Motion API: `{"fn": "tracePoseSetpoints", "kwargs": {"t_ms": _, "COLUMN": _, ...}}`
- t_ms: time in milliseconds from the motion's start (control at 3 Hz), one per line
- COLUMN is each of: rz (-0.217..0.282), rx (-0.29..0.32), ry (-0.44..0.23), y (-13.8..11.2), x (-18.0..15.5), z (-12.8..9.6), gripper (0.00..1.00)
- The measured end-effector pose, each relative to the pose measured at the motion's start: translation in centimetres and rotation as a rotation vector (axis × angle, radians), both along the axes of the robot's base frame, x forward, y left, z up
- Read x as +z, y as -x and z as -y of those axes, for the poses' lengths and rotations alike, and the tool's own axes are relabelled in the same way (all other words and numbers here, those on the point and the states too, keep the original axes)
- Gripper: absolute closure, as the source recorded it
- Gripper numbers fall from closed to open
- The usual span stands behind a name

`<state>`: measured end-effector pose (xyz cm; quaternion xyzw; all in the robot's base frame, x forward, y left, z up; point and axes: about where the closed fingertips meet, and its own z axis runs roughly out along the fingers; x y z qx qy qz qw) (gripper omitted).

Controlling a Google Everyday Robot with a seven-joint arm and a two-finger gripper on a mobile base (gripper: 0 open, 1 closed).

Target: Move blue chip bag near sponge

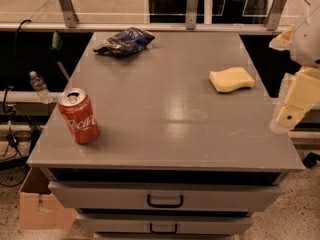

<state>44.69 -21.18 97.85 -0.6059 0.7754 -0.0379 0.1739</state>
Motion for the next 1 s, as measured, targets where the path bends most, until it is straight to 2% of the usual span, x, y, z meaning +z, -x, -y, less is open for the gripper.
{"fn": "tracePoseSetpoints", "kwargs": {"t_ms": 333, "rz": 0.051, "rx": 0.013, "ry": -0.072, "y": -4.1, "x": -0.2, "z": -1.9, "gripper": 0.00}}
{"fn": "tracePoseSetpoints", "kwargs": {"t_ms": 667, "rz": 0.124, "rx": 0.048, "ry": -0.152, "y": -9.4, "x": 0.7, "z": -5.1, "gripper": 0.00}}
{"fn": "tracePoseSetpoints", "kwargs": {"t_ms": 1000, "rz": 0.180, "rx": 0.077, "ry": -0.247, "y": -13.4, "x": 3.7, "z": -9.0, "gripper": 0.00}}
